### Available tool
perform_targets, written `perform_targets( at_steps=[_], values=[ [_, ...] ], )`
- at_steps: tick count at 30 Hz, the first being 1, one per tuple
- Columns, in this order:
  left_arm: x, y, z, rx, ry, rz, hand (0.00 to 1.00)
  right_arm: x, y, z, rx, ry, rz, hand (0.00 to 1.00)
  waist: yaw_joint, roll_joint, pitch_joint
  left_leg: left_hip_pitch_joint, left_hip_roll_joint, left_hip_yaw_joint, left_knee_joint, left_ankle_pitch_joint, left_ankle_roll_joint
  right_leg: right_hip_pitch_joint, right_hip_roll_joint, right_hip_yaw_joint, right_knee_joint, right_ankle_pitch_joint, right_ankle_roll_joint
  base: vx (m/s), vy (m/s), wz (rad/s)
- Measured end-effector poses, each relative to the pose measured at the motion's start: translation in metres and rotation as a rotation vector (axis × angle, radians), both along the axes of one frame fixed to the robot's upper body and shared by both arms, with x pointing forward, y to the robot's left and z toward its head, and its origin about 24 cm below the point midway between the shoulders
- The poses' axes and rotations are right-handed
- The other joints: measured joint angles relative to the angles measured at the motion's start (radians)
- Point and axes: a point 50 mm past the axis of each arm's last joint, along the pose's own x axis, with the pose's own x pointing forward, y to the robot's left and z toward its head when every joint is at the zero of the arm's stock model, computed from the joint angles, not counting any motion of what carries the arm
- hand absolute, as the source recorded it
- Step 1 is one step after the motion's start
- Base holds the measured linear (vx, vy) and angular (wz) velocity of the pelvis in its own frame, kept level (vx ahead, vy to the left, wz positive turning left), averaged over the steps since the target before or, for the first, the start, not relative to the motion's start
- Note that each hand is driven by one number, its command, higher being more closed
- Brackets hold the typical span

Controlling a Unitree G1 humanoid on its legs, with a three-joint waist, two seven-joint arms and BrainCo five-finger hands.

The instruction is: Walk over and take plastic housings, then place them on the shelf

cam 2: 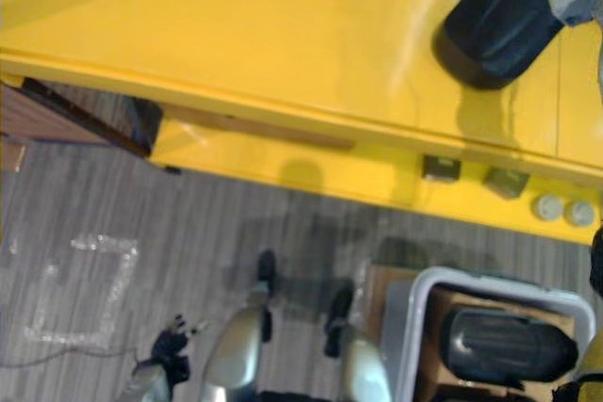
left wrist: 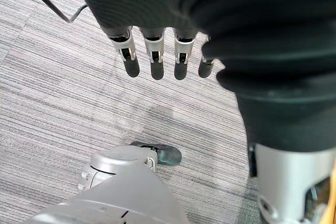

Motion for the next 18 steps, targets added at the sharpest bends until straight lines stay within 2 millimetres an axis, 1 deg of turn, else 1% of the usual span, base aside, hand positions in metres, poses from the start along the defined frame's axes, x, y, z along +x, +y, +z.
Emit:
perform_targets(
  at_steps=[2, 4, 5, 6, 7, 9, 11, 16, 18],
  values=[
    [-0.004, 0.001, -0.001, 0.0, 0.009, 0.007, 0.0, 0.0, 0.0, -0.013, 0.023, 0.039, 0.038, 0.0, -0.019, -0.003, 0.001, 0.0, -0.003, 0.001, 0.0, -0.001, 0.001, -0.001, -0.003, 0.0, 0.0, 0.0, 0.002, 0.01, 0.009, -0.04],
    [-0.005, 0.002, -0.001, 0.001, 0.01, 0.013, 0.0, 0.005, 0.002, -0.035, 0.032, 0.201, 0.096, 0.0, -0.037, -0.003, 0.001, 0.002, -0.004, 0.004, 0.0, -0.001, 0.002, -0.001, -0.005, 0.004, 0.001, 0.001, 0.004, 0.0, 0.003, -0.05],
    [-0.005, 0.002, -0.001, 0.002, 0.009, 0.014, 0.0, 0.006, 0.002, -0.04, 0.039, 0.249, 0.114, 0.0, -0.041, -0.004, 0.001, 0.002, -0.004, 0.004, 0.0, -0.001, 0.002, -0.001, -0.005, 0.004, 0.002, 0.001, 0.004, 0.0, 0.0, 0.0],
    [-0.005, 0.003, -0.001, 0.002, 0.008, 0.02, 0.0, 0.008, 0.001, -0.053, 0.05, 0.352, 0.143, 0.0, -0.046, -0.005, 0.001, 0.004, -0.003, 0.005, 0.0, -0.001, 0.002, -0.001, -0.004, 0.005, 0.003, 0.001, 0.004, 0.01, -0.012, -0.03],
    [-0.005, 0.004, -0.001, 0.002, 0.008, 0.022, 0.0, 0.009, 0.0, -0.059, 0.046, 0.414, 0.152, 0.0, -0.047, -0.005, 0.002, 0.007, -0.002, 0.006, 0.0, -0.001, 0.002, 0.0, -0.003, 0.008, 0.004, 0.001, 0.003, 0.01, -0.013, -0.05],
    [-0.007, 0.005, -0.001, 0.003, 0.009, 0.031, 0.0, 0.01, -0.001, -0.066, 0.044, 0.487, 0.17, 0.0, -0.048, -0.007, 0.003, 0.015, 0.0, 0.011, 0.0, -0.001, 0.001, 0.003, -0.001, 0.017, 0.005, 0.001, 0.003, 0.02, -0.015, -0.09],
    [-0.007, 0.008, 0.0, 0.005, 0.006, 0.047, 0.0, 0.009, 0.0, -0.068, 0.037, 0.533, 0.196, 0.0, -0.048, -0.014, 0.004, 0.018, 0.002, 0.017, 0.0, -0.002, 0.001, 0.003, 0.002, 0.025, 0.005, 0.001, 0.003, 0.01, -0.017, -0.09],
    [-0.008, 0.011, 0.001, 0.01, 0.002, 0.059, 0.0, 0.008, 0.001, -0.077, 0.013, 0.655, 0.245, 0.0, -0.055, -0.055, 0.001, 0.018, 0.004, 0.023, 0.0, -0.004, 0.001, 0.002, 0.003, 0.028, 0.001, 0.001, 0.003, 0.01, -0.008, -0.03],
    [-0.007, 0.012, 0.001, 0.011, 0.0, 0.059, 0.0, 0.008, 0.001, -0.08, 0.006, 0.685, 0.25, 0.0, -0.054, -0.064, 0.0, 0.018, 0.003, 0.023, 0.0, -0.005, 0.001, 0.004, 0.002, 0.028, 0.0, 0.001, 0.003, 0.0, 0.0, 0.0]
  ],
)
